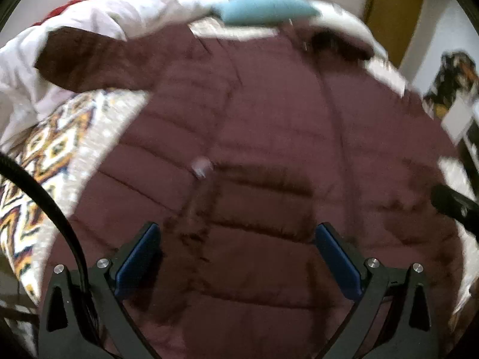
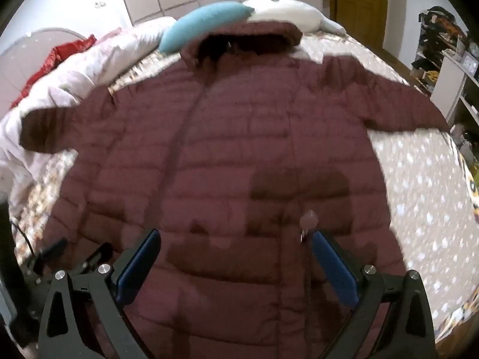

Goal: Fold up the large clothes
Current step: 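Move the right tool toward the hood of the maroon puffer jacket, then grasp the hood with the right tool, lift and shake the jacket flat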

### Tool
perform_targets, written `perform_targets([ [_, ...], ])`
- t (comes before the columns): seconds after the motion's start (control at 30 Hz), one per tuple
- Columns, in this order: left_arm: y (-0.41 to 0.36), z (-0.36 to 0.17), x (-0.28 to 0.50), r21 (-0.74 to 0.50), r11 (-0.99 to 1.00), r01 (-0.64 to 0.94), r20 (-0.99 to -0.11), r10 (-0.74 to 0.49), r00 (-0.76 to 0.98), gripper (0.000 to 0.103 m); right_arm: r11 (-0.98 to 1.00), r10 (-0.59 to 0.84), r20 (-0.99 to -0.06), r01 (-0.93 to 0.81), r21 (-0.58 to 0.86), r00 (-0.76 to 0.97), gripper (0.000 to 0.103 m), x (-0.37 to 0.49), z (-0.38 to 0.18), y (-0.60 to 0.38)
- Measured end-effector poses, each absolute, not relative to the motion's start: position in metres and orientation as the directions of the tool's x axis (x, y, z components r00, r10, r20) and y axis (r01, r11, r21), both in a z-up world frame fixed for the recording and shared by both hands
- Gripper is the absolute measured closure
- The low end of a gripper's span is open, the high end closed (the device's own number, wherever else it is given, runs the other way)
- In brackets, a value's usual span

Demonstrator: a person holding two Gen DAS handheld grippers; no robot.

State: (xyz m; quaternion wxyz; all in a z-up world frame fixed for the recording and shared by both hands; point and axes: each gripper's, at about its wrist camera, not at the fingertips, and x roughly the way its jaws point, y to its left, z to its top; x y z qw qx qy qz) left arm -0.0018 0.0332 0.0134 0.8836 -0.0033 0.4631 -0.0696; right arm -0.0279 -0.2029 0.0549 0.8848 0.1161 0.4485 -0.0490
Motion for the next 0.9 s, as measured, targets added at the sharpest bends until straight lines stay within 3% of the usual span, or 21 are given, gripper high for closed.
perform_targets([
  [0.23,0.062,0.086,-0.004,-0.018,0.990,0.141,-0.732,-0.109,0.673,0.000,0.962,0.048,-0.750,0.171,0.212,0.660,0.000,0.073,0.152,-0.238],
  [0.33,0.077,0.099,0.006,-0.018,0.991,0.135,-0.717,-0.106,0.689,0.000,0.963,-0.039,-0.757,0.226,0.145,0.653,0.004,0.143,0.170,-0.261],
  [0.4,0.089,0.102,0.015,-0.043,0.992,0.119,-0.704,-0.115,0.701,0.000,0.956,-0.119,-0.769,0.280,0.081,0.629,0.013,0.198,0.163,-0.283],
  [0.47,0.100,0.101,0.022,-0.077,0.992,0.102,-0.695,-0.127,0.707,0.000,0.939,-0.158,-0.810,0.339,0.054,0.565,0.030,0.239,0.139,-0.304],
  [0.5,0.105,0.097,0.027,-0.096,0.991,0.093,-0.692,-0.134,0.709,0.000,0.929,-0.166,-0.834,0.368,0.048,0.527,0.043,0.254,0.124,-0.314],
  [0.53,0.110,0.093,0.031,-0.110,0.990,0.090,-0.690,-0.141,0.710,0.000,0.912,-0.169,-0.867,0.408,0.043,0.468,0.048,0.273,0.102,-0.326],
  [0.7,0.126,0.069,0.051,-0.150,0.986,0.079,-0.699,-0.162,0.697,0.000,0.844,-0.175,-0.934,0.536,0.021,0.311,0.050,0.354,0.030,-0.371],
  [0.9,0.134,0.046,0.071,-0.153,0.986,0.067,-0.695,-0.156,0.702,0.000,0.887,-0.198,-0.803,0.452,0.097,0.562,0.051,0.454,0.082,-0.331],
])
